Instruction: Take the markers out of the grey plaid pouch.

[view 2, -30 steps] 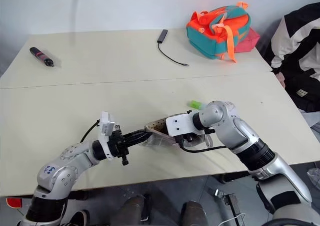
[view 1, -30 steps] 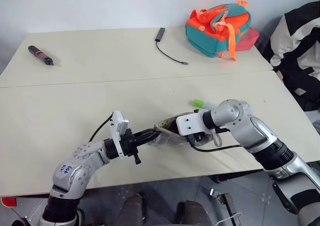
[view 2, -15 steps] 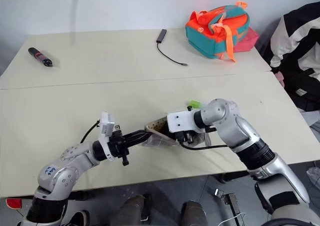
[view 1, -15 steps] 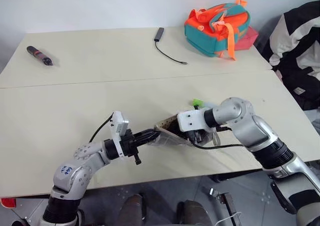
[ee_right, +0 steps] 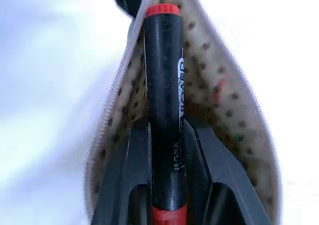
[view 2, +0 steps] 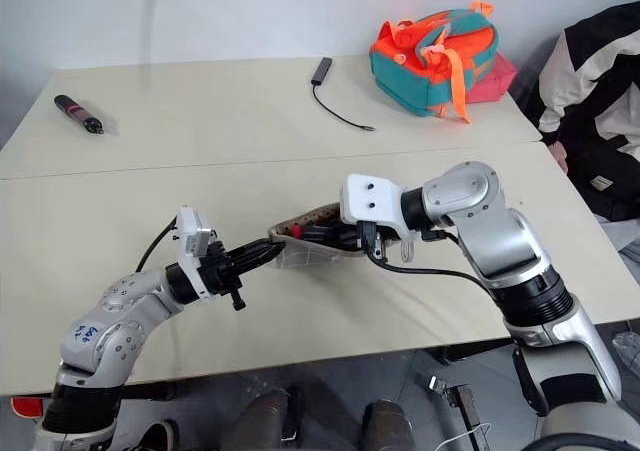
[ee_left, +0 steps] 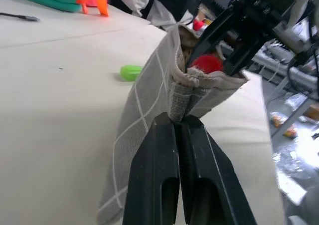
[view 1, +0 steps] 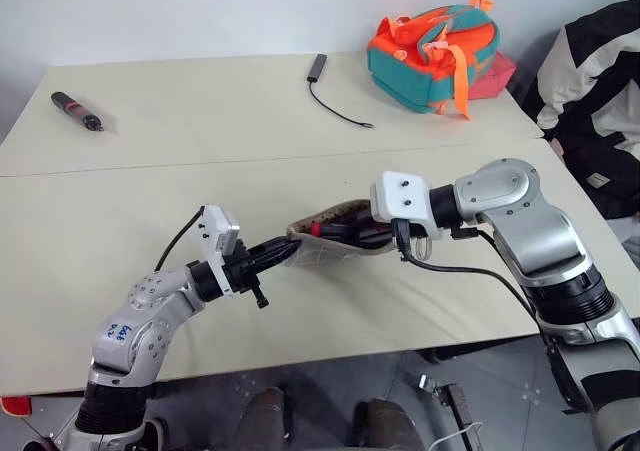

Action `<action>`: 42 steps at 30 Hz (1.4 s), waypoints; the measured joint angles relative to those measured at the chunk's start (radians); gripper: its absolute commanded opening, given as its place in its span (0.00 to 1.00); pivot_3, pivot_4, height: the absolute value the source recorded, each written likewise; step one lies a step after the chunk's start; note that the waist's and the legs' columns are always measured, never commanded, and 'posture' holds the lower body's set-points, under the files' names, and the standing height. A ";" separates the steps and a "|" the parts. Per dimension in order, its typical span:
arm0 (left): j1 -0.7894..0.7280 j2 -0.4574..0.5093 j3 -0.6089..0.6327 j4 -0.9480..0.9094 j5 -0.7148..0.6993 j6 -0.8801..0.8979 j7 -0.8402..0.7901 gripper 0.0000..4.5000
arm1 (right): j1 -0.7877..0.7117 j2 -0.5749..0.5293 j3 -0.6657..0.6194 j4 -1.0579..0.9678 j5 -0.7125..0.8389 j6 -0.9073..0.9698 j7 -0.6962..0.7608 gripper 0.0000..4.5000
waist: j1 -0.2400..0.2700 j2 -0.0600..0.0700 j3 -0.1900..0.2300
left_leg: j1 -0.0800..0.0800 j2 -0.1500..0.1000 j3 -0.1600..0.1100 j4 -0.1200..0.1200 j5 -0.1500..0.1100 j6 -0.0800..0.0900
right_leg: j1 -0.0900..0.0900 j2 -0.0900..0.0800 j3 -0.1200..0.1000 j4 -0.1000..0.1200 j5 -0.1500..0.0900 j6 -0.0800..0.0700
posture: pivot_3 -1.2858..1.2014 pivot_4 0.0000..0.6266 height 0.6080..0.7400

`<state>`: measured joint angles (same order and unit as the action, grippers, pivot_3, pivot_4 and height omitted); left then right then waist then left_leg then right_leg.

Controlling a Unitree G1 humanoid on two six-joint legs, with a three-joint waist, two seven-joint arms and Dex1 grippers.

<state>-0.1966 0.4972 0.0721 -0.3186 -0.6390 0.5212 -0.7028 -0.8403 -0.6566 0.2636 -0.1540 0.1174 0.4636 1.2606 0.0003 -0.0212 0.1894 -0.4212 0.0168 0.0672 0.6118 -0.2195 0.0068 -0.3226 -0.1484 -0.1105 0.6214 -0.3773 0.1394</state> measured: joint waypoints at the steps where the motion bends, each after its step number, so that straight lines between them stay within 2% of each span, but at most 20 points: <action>1: -0.002 0.010 0.008 0.009 0.001 -0.003 -0.003 0.00 | -0.014 0.003 -0.016 0.010 0.008 -0.003 -0.012 0.11 | 0.000 0.000 0.000 | 0.000 0.000 0.000 0.000 0.000 0.000 | 0.000 0.000 0.000 0.000 0.000 0.000 | 0.52 0.24 1.00; 4: -0.006 0.041 0.045 0.017 0.006 -0.011 -0.013 0.00 | -0.044 0.054 -0.085 0.045 0.058 -0.008 -0.057 0.11 | -0.003 0.000 0.000 | 0.000 0.000 0.000 -0.001 0.000 0.000 | 0.000 0.000 0.000 0.000 0.000 0.000 | 0.52 0.24 1.00; 6: -0.006 0.066 0.074 0.025 0.019 -0.029 -0.018 0.00 | -0.072 0.130 -0.139 0.044 0.140 0.036 -0.098 0.11 | -0.007 0.000 0.000 | 0.000 0.001 0.000 -0.001 0.000 0.000 | -0.001 0.001 0.000 0.003 0.000 0.000 | 0.52 0.24 1.00; 9: -0.016 0.075 0.100 0.056 0.067 -0.100 -0.010 0.00 | -0.129 0.171 -0.160 0.032 0.191 0.055 -0.152 0.11 | -0.004 0.000 0.000 | 0.000 0.001 0.000 -0.001 0.000 0.000 | -0.001 0.001 0.000 0.004 0.000 0.000 | 0.52 0.24 1.00; 12: -0.031 0.102 0.152 0.164 0.200 -0.254 0.050 0.00 | -0.134 0.166 -0.156 0.067 0.157 -0.009 -0.190 0.11 | 0.001 -0.001 0.000 | -0.001 0.000 0.000 -0.001 0.000 0.000 | -0.001 0.000 -0.001 0.003 0.000 0.000 | 0.52 0.24 1.00; 16: -0.042 0.195 0.285 0.299 0.329 -0.435 0.123 0.00 | -0.083 0.059 -0.113 0.194 0.021 -0.158 -0.204 0.11 | -0.002 -0.002 0.000 | -0.001 -0.001 0.002 -0.002 -0.001 0.001 | -0.002 -0.001 0.000 0.003 0.001 0.001 | 0.52 0.24 1.00; 18: -0.030 0.246 0.306 0.333 0.430 -0.543 0.170 0.00 | -0.029 0.015 -0.077 0.227 -0.044 -0.227 -0.204 0.11 | -0.003 -0.002 0.000 | 0.000 -0.001 0.002 -0.004 -0.001 0.000 | -0.003 -0.001 0.000 0.003 0.001 0.001 | 0.52 0.24 1.00; 22: 0.017 0.267 0.305 0.336 0.601 -0.664 0.262 0.00 | 0.083 -0.045 -0.018 0.256 -0.140 -0.316 -0.201 0.11 | -0.003 -0.002 0.000 | 0.000 0.000 0.003 -0.007 -0.001 0.000 | -0.004 -0.001 0.000 0.003 0.001 0.001 | 0.52 0.24 1.00; 26: 0.120 0.298 0.287 0.336 0.787 -0.771 0.337 0.00 | 0.229 -0.085 0.002 0.261 -0.173 -0.317 -0.202 0.11 | -0.003 -0.002 0.000 | 0.000 0.000 0.005 -0.008 -0.001 0.000 | -0.004 -0.001 -0.001 0.001 0.001 0.001 | 0.52 0.24 1.00; 31: 0.225 0.221 0.166 0.330 0.809 -0.759 0.316 0.00 | 0.257 -0.078 -0.006 0.229 -0.182 -0.314 -0.225 0.11 | -0.007 -0.001 0.000 | 0.002 0.002 0.007 -0.007 -0.001 0.000 | -0.004 -0.001 0.002 0.000 0.001 0.001 | 0.52 0.24 1.00; 36: 0.217 0.185 0.161 0.327 0.791 -0.737 0.328 0.00 | 0.271 -0.079 -0.010 0.229 -0.190 -0.318 -0.232 0.11 | -0.001 -0.002 0.000 | 0.002 0.003 0.007 -0.006 -0.002 -0.002 | -0.005 -0.001 0.001 0.001 0.002 -0.001 | 0.52 0.24 1.00; 38: 0.198 0.165 0.155 0.327 0.760 -0.715 0.318 0.12 | 0.271 -0.076 -0.007 0.237 -0.195 -0.332 -0.238 0.11 | -0.001 -0.002 0.000 | 0.002 0.003 0.007 -0.005 -0.002 -0.001 | -0.005 -0.001 0.001 0.001 0.002 -0.001 | 0.52 0.24 1.00; 40: 0.197 0.163 0.151 0.327 0.745 -0.705 0.306 0.23 | 0.271 -0.072 -0.008 0.239 -0.193 -0.334 -0.241 0.28 | -0.003 -0.002 0.000 | 0.002 0.003 0.007 -0.005 -0.002 -0.001 | -0.005 -0.001 0.000 0.001 0.002 -0.001 | 0.52 0.24 1.00; 42: 0.198 0.160 0.150 0.322 0.730 -0.702 0.294 0.39 | 0.273 -0.065 -0.007 0.258 -0.194 -0.330 -0.243 0.43 | -0.003 -0.002 0.000 | 0.002 0.004 0.007 -0.005 -0.002 -0.001 | -0.005 -0.001 0.000 0.002 0.002 -0.001 | 0.52 0.24 1.00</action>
<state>0.0016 0.6569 0.2223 0.0033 0.0913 -0.1813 -0.4087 -0.5677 -0.7220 0.2570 0.1045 -0.0768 0.1336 1.0174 -0.0030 -0.0232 0.1894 -0.4196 0.0203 0.0740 0.6069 -0.2214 0.0056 -0.3274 -0.1493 -0.1103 0.6232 -0.3754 0.1385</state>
